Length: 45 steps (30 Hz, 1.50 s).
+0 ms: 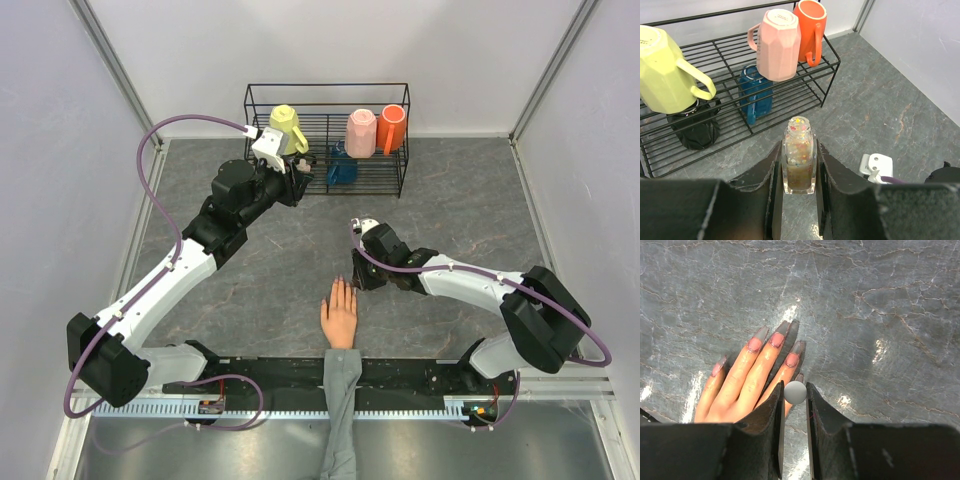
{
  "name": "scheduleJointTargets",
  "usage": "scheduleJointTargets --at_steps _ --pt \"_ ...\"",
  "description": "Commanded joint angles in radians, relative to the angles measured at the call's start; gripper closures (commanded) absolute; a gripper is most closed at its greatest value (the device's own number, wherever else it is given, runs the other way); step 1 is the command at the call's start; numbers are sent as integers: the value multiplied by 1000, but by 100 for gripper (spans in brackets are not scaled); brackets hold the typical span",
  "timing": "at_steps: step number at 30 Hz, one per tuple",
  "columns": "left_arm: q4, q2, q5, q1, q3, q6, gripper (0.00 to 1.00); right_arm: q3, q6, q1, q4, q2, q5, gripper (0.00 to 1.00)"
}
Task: Paint the nails
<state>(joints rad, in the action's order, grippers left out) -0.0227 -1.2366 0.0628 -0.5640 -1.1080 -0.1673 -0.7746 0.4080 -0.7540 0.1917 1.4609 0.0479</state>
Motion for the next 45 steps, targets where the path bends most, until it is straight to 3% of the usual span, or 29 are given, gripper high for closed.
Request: scheduleJointTargets --at_steps 1,45 --pt "-17 19 9 6 -35 -26 98 8 8 4 -26 -7 17 100" --pt "-19 11 22 6 -44 -31 98 -2 14 4 11 -47 -36 100"
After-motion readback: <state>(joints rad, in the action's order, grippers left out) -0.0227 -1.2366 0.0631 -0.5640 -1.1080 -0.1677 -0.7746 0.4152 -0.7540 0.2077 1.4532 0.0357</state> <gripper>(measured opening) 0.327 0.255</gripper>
